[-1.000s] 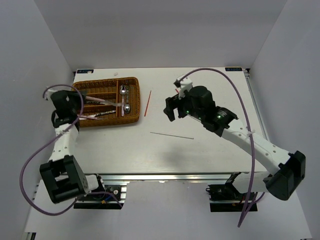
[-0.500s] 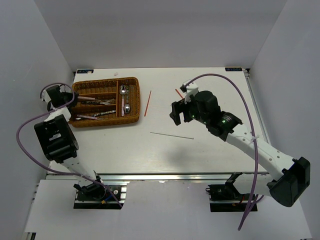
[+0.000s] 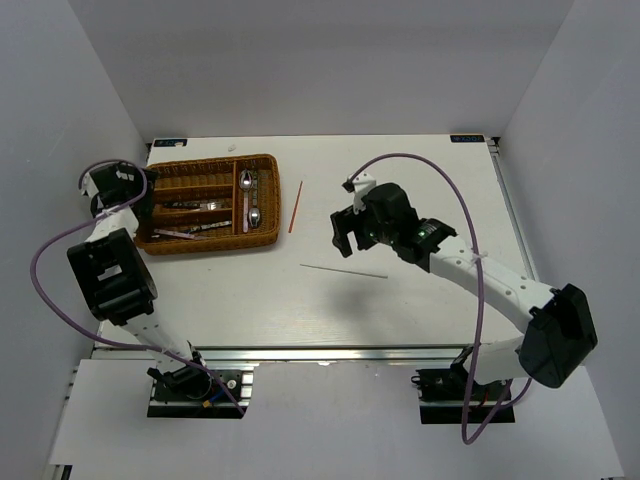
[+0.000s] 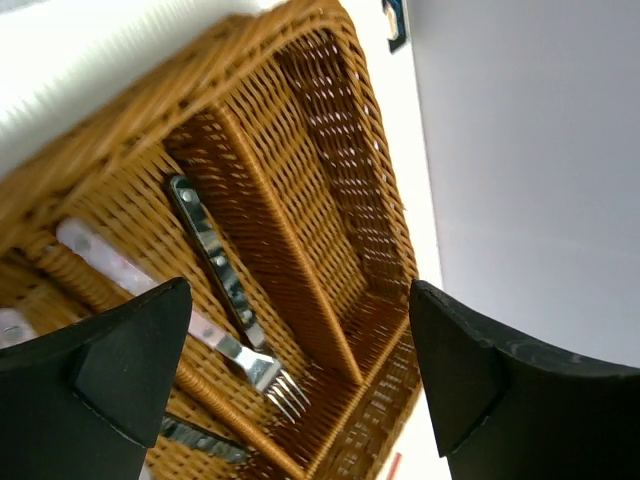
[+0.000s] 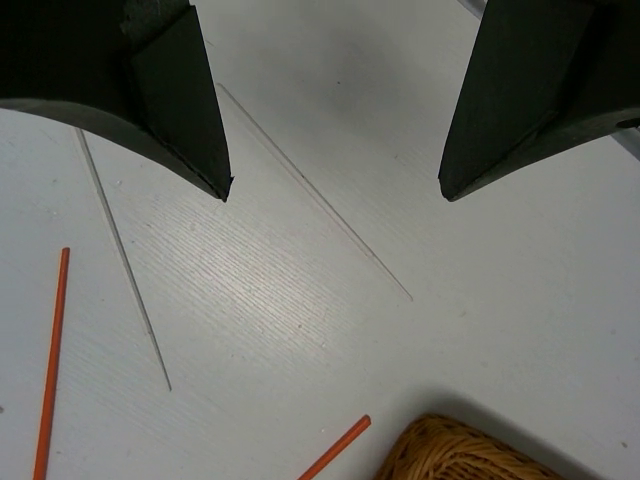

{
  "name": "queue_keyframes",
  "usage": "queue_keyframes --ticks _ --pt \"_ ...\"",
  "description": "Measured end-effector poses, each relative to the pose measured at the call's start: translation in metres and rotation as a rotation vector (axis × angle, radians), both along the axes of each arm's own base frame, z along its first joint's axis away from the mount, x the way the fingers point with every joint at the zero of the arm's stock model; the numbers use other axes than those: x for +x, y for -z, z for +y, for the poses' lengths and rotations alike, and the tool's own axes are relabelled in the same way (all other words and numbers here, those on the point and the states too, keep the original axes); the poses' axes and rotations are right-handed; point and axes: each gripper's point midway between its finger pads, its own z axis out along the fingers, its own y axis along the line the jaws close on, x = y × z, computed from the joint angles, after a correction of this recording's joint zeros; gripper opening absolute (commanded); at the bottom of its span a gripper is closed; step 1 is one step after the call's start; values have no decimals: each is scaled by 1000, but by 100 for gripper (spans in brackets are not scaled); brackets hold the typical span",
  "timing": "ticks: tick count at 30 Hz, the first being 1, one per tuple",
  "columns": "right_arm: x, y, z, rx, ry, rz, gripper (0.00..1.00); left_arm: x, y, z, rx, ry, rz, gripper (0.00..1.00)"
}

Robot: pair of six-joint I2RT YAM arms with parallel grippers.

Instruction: Sort the eating utensils into containers

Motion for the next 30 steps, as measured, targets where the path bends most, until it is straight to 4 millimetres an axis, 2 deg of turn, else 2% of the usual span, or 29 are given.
queue_keyframes --ticks 4,7,10,13,14,18,20,22,24,27,30 --pt "2 27 3 -50 -6 55 89 -2 -12 11 65 -14 75 98" --pt "0 43 5 -84 -31 92 89 -2 -31 17 118 -7 94 98" --pt "-3 57 6 -118 -69 118 86 -18 -51 11 157 10 85 98" --pt "0 76 7 -187 -106 146 70 -47 -80 -13 207 54 46 98" --pt "2 84 7 -214 -119 157 61 -56 -94 -25 233 78 18 98" --pt "4 117 -5 -350 -159 177 54 -98 -143 -82 345 206 -134 98" --pt "4 131 -15 -425 -178 185 50 -126 -154 -108 387 270 -198 98" --pt "1 142 -23 -479 -204 199 46 -147 -151 -120 417 304 -216 98" --pt "-1 150 -29 -512 -231 214 46 -160 -141 -125 431 331 -201 98" --pt "-1 157 -35 -535 -253 232 45 -169 -116 -129 433 384 -127 98" --pt "2 167 -42 -545 -257 259 36 -175 -95 -134 418 430 -61 98"
